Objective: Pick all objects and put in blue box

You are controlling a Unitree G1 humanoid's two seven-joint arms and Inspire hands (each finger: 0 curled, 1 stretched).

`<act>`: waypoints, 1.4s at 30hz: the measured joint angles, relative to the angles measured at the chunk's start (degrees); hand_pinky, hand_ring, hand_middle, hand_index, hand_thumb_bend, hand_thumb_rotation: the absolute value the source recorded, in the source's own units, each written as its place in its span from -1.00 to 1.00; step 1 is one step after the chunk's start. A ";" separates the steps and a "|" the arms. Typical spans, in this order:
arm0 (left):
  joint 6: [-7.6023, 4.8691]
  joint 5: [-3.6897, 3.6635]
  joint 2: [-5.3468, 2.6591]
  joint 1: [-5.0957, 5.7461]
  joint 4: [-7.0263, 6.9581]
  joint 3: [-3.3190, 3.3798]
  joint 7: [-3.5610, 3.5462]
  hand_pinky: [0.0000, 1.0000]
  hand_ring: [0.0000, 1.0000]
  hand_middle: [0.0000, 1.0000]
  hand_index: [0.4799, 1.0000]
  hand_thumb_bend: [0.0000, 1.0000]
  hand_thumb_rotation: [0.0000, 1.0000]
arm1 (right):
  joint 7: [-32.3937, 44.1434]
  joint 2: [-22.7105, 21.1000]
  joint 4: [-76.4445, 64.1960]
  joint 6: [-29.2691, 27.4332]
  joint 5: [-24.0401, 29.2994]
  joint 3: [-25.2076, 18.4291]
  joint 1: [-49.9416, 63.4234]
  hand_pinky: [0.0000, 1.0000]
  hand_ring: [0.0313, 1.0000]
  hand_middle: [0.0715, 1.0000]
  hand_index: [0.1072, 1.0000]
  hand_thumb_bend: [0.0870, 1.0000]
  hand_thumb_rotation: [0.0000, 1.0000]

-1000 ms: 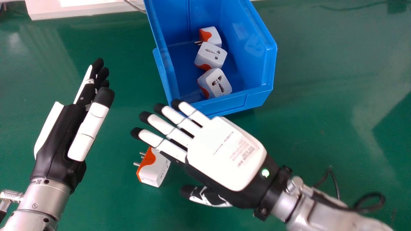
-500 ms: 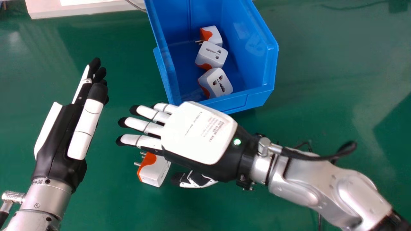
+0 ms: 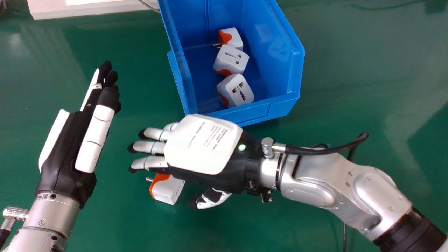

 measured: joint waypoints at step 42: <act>3.05 1.82 -0.13 0.18 -3.28 -1.97 2.03 0.92 1.00 1.00 1.00 0.66 1.00 | 7.49 7.63 12.86 5.73 1.27 4.22 -11.25 0.50 0.75 0.81 0.59 0.04 -0.97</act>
